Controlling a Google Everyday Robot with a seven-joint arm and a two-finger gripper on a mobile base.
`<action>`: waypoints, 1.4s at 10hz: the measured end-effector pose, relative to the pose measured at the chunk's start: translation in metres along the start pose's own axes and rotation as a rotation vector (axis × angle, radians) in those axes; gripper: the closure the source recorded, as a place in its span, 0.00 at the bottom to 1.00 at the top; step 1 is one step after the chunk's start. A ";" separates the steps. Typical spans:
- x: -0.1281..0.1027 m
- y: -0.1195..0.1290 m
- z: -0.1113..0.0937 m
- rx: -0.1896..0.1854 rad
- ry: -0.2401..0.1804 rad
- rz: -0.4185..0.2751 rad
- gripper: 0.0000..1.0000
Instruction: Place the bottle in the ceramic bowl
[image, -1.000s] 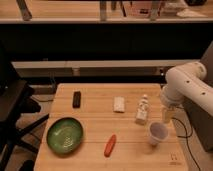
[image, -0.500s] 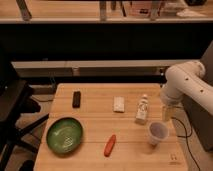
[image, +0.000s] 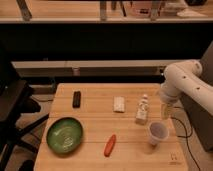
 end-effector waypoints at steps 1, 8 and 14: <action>0.002 -0.003 0.005 -0.006 -0.003 -0.014 0.20; 0.004 -0.014 0.022 -0.022 0.003 -0.084 0.20; 0.006 -0.022 0.036 -0.033 0.006 -0.145 0.20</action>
